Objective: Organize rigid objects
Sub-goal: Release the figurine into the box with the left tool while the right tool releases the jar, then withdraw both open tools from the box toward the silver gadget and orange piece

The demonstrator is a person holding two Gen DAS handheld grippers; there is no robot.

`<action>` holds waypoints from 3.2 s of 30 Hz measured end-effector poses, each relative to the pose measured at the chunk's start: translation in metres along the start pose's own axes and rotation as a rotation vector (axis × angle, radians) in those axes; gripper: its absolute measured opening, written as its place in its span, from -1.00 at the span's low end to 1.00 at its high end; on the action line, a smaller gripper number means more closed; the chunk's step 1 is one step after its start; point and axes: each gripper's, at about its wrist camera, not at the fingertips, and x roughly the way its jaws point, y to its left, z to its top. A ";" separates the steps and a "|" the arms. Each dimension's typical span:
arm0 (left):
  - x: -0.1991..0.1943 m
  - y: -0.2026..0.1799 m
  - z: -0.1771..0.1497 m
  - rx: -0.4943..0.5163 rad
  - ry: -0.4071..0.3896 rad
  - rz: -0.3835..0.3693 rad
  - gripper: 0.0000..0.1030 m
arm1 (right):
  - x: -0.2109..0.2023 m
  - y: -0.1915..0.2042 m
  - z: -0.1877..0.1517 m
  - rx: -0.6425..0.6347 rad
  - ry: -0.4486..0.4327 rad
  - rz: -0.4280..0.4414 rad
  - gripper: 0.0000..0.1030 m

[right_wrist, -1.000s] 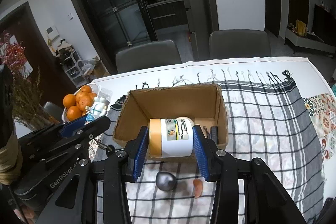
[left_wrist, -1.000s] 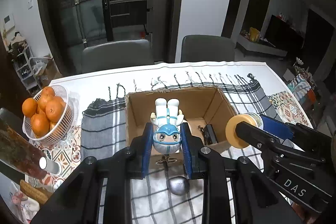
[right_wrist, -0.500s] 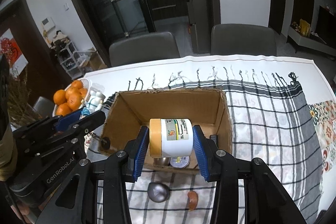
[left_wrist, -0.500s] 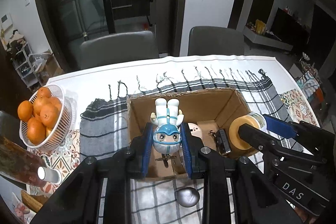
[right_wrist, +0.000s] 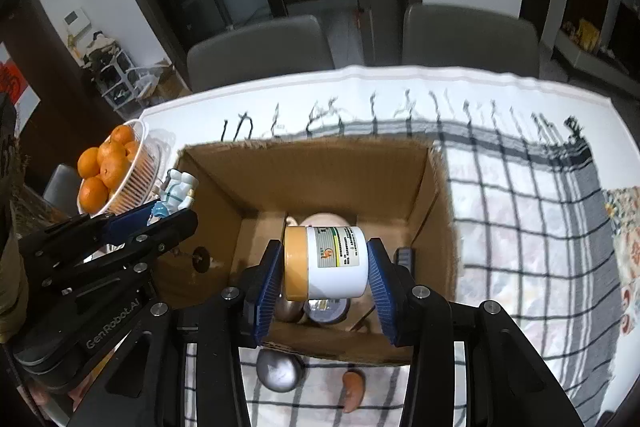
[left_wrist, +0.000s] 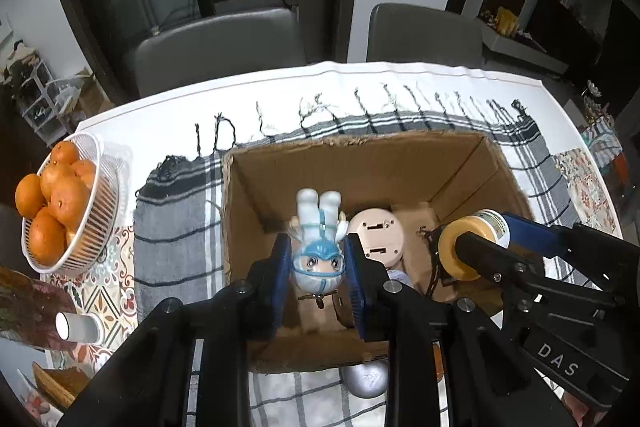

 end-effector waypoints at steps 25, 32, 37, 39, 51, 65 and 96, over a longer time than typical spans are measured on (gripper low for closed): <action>-0.061 -0.006 -0.046 0.010 -0.142 0.030 0.05 | -0.049 0.008 -0.037 -0.028 -0.136 -0.062 -0.13; -0.080 -0.013 -0.065 0.045 -0.192 0.055 0.31 | -0.067 0.008 -0.057 -0.034 -0.176 -0.080 -0.14; -0.088 -0.018 -0.080 0.070 -0.233 0.079 0.58 | -0.072 0.004 -0.071 -0.021 -0.185 -0.074 -0.14; -0.090 -0.019 -0.085 0.076 -0.236 0.085 0.62 | -0.073 0.003 -0.077 -0.016 -0.185 -0.069 -0.14; -0.085 -0.019 -0.121 0.111 -0.260 0.084 0.75 | -0.072 0.005 -0.111 -0.017 -0.200 -0.052 -0.14; -0.055 -0.022 -0.158 0.111 -0.222 0.025 0.74 | -0.057 0.006 -0.148 -0.032 -0.217 -0.056 -0.14; 0.035 -0.043 -0.183 0.355 -0.033 -0.074 0.74 | 0.023 -0.010 -0.184 -0.045 -0.007 -0.086 -0.14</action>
